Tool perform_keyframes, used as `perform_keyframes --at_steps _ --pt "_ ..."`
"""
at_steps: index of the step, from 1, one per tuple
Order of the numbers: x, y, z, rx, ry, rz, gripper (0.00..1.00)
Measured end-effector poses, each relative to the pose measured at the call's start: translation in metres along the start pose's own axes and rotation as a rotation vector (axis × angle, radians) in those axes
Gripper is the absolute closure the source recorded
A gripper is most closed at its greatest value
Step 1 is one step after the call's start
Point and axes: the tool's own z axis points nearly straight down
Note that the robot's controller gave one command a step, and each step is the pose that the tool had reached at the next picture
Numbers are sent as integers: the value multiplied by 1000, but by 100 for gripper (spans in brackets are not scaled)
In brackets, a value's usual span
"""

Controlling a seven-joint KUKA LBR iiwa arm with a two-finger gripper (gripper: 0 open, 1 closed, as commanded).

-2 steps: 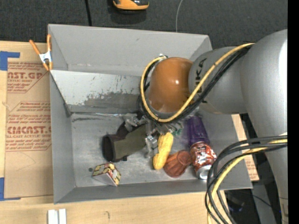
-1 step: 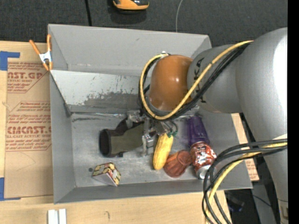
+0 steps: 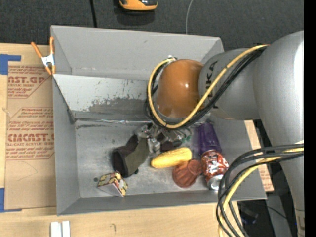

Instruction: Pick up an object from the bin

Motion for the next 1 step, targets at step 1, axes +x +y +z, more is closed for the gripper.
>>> perform_keyframes --at_steps 1 --pt "0 0 0 0 0 1 100"
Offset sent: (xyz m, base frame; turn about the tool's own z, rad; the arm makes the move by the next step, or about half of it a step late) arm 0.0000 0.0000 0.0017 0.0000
